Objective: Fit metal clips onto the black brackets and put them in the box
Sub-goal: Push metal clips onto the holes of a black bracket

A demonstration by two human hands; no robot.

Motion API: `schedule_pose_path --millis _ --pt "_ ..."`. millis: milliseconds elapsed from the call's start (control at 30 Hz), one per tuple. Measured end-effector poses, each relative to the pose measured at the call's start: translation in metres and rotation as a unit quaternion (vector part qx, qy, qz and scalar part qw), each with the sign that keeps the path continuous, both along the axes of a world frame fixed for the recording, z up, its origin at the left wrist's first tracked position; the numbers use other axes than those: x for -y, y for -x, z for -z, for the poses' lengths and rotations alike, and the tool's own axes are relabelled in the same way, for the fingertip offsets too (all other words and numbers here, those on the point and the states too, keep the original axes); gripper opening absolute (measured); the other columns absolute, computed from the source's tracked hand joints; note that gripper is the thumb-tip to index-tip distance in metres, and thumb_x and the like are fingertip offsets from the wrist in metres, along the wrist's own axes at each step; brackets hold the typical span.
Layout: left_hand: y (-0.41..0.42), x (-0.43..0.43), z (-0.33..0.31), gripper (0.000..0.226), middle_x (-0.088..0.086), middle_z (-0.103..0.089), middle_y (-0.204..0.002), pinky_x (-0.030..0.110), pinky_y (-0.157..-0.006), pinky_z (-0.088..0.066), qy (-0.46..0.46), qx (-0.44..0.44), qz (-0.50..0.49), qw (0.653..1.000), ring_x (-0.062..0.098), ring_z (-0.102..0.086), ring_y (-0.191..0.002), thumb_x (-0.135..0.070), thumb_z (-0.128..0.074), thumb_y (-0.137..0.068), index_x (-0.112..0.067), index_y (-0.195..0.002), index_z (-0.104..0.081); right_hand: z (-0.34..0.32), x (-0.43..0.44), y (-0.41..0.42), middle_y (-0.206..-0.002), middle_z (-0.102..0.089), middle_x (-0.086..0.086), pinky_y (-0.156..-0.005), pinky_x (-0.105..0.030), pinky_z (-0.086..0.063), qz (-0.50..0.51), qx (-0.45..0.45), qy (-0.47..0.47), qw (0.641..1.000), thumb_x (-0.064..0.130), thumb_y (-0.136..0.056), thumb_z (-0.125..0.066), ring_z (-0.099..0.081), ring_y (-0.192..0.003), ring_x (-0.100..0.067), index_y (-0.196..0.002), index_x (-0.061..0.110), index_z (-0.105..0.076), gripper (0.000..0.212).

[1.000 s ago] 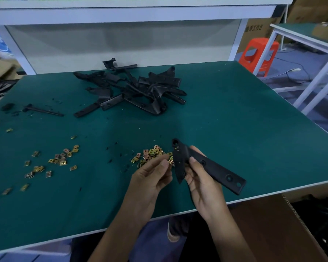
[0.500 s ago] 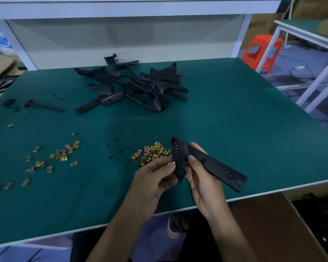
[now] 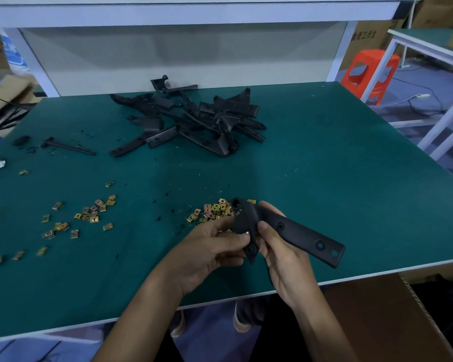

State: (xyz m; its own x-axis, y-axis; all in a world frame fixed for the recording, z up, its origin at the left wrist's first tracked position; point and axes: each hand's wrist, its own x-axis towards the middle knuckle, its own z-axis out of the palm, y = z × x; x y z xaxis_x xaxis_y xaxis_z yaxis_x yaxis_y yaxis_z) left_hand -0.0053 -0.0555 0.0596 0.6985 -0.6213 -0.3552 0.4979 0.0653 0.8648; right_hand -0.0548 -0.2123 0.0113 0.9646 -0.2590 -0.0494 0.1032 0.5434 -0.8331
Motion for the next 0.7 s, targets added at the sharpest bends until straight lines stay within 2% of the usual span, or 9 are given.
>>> schedule_pose_path --millis 67,133,200,267,367,433,533,633,700 --pt "-0.006 0.0 0.0 0.017 0.006 -0.073 -0.097 0.023 -0.066 -0.056 -0.02 0.059 -0.002 0.998 0.011 -0.067 -0.076 -0.027 -0.073 -0.089 -0.02 -0.104 -0.077 0.001 0.002 -0.002 -0.123 -0.072 -0.016 -0.085 -0.028 -0.058 0.014 -0.007 -0.032 0.999 0.022 -0.088 -0.072 -0.069 -0.099 -0.02 -0.131 0.021 -0.069 0.043" --pt "-0.022 0.002 0.002 0.016 -0.005 -0.076 -0.089 0.023 -0.068 -0.053 -0.121 0.176 -0.057 0.975 0.005 -0.069 -0.076 -0.028 -0.062 -0.098 -0.023 -0.096 -0.077 0.003 0.006 -0.004 -0.122 -0.072 -0.016 -0.083 -0.028 -0.058 0.032 -0.012 -0.076 0.997 0.019 -0.089 -0.069 -0.071 -0.096 -0.018 -0.133 0.017 -0.067 0.044" --pt "-0.046 0.001 0.005 0.017 -0.013 -0.074 -0.094 0.021 -0.076 -0.05 -0.305 0.342 -0.127 0.88 0.002 -0.067 -0.084 -0.025 -0.058 -0.101 -0.028 -0.102 -0.074 0.005 0.009 -0.006 -0.124 -0.072 -0.017 -0.084 -0.029 -0.059 0.042 -0.014 -0.115 0.992 0.017 -0.089 -0.066 -0.073 -0.099 -0.02 -0.131 0.016 -0.069 0.042" --pt "-0.066 0.001 0.01 0.025 -0.004 -0.068 -0.113 0.03 -0.089 -0.05 -0.435 0.44 -0.103 0.779 0.015 -0.062 -0.105 -0.027 -0.055 -0.102 -0.023 -0.123 -0.069 0.004 0.009 -0.007 -0.122 -0.072 -0.018 -0.083 -0.029 -0.059 0.038 -0.017 -0.116 0.992 0.017 -0.09 -0.066 -0.073 -0.098 -0.02 -0.127 0.019 -0.072 0.038" --pt "-0.083 0.007 0.02 0.036 0.01 -0.059 -0.125 0.04 -0.1 -0.045 -0.507 0.46 -0.003 0.729 0.032 -0.049 -0.121 -0.03 -0.053 -0.103 -0.021 -0.137 -0.061 0.003 0.008 -0.006 -0.114 -0.075 -0.013 -0.079 -0.025 -0.059 0.037 -0.02 -0.102 0.994 0.017 -0.088 -0.067 -0.072 -0.089 -0.014 -0.125 0.021 -0.073 0.038" --pt "-0.086 0.012 0.022 0.025 0.007 -0.061 -0.118 0.037 -0.095 -0.046 -0.504 0.468 0.011 0.726 0.029 -0.05 -0.117 -0.028 -0.057 -0.101 -0.022 -0.122 -0.069 0.003 0.007 -0.006 -0.111 -0.076 -0.011 -0.077 -0.025 -0.059 0.039 -0.016 -0.103 0.994 0.016 -0.088 -0.067 -0.072 -0.085 -0.013 -0.127 0.018 -0.072 0.04" --pt "-0.088 0.013 0.019 0.004 -0.002 -0.062 -0.103 0.031 -0.086 -0.047 -0.483 0.446 0.013 0.754 0.021 -0.056 -0.105 -0.026 -0.065 -0.096 -0.025 -0.1 -0.067 0.003 0.007 -0.006 -0.114 -0.075 -0.015 -0.08 -0.029 -0.061 0.047 -0.018 -0.099 0.994 0.015 -0.086 -0.067 -0.071 -0.085 -0.016 -0.131 0.014 -0.069 0.045" --pt "-0.083 0.01 0.015 0.007 -0.01 -0.064 -0.092 0.019 -0.064 -0.042 -0.447 0.408 -0.023 0.796 0.006 -0.06 -0.085 -0.027 -0.064 -0.097 -0.028 -0.093 -0.058 0.003 0.006 -0.006 -0.115 -0.074 -0.017 -0.081 -0.03 -0.061 0.043 -0.015 -0.096 0.994 0.015 -0.087 -0.067 -0.071 -0.085 -0.018 -0.128 0.017 -0.072 0.041" --pt "-0.077 0.005 0.013 0.006 -0.014 -0.064 -0.091 0.011 -0.057 -0.039 -0.413 0.379 -0.059 0.826 -0.002 -0.06 -0.078 -0.028 -0.061 -0.099 -0.031 -0.098 -0.056 0.004 0.007 -0.006 -0.114 -0.075 -0.015 -0.082 -0.03 -0.061 0.037 -0.011 -0.09 0.995 0.016 -0.089 -0.067 -0.071 -0.086 -0.017 -0.126 0.02 -0.072 0.038"
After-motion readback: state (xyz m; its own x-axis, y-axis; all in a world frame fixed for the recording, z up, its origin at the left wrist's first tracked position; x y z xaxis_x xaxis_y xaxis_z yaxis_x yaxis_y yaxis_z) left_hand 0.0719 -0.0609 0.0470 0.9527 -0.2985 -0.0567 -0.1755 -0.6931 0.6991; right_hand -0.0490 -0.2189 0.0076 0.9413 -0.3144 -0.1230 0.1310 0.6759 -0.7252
